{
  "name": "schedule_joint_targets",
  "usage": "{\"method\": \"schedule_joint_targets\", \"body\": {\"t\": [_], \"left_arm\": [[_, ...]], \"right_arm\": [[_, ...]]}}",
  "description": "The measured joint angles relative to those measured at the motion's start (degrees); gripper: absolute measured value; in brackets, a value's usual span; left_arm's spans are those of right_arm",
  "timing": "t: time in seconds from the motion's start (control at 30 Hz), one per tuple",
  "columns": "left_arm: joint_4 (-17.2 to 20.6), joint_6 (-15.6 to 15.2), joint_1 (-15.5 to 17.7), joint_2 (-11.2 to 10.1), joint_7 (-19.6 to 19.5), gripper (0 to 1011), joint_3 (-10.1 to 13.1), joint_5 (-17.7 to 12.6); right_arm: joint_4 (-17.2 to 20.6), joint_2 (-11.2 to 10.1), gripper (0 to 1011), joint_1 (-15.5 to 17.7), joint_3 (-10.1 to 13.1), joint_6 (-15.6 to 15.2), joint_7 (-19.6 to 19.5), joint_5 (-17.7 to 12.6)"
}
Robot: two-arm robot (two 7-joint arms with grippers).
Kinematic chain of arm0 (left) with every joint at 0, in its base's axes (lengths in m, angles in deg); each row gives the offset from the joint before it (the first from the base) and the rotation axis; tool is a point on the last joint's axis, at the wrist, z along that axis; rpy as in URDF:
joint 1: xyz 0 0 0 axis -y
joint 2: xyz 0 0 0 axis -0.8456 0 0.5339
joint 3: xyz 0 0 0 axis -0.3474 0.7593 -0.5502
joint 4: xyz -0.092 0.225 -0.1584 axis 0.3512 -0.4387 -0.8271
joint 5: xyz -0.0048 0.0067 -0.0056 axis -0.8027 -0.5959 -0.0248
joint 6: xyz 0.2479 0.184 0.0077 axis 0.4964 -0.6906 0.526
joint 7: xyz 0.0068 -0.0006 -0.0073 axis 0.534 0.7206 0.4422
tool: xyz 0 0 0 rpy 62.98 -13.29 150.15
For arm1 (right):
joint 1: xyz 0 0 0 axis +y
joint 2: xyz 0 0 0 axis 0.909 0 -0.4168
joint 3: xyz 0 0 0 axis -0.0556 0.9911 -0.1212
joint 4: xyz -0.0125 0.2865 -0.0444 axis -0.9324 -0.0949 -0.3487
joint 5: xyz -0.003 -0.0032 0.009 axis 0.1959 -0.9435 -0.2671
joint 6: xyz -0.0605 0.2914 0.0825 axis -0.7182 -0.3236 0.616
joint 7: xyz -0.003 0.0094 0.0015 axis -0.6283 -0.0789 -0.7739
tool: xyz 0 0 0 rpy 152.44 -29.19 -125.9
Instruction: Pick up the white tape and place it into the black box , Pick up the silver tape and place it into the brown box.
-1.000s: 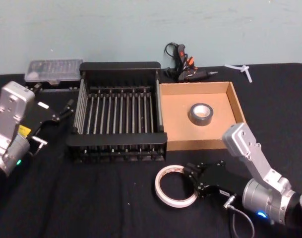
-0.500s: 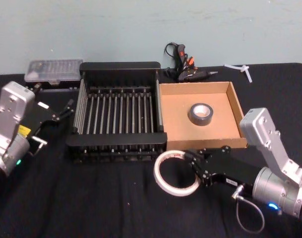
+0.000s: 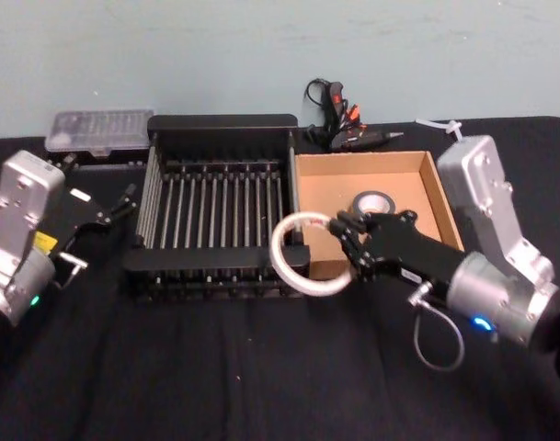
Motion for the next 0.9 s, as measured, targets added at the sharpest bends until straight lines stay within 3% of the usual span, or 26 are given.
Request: {"method": "schedule_joint_targets", "body": {"t": [0.43, 0.67, 0.9], "left_arm": [[0.0, 0.0, 0.0, 0.0, 0.0, 1001, 0.0, 0.0], [0.0, 0.0, 0.0, 0.0, 0.0, 1001, 0.0, 0.0], [0.0, 0.0, 0.0, 0.0, 0.0, 1001, 0.0, 0.0]], "right_arm": [[-9.3, 7.3, 77, -10.8, -4.4, -2.1, -2.5, 3.4], [-17.8, 13.6, 78, -17.0, -6.1, -1.7, -4.6, 5.9], [-24.7, 18.0, 77, -20.8, -6.9, -1.0, -6.0, 7.9]]}}
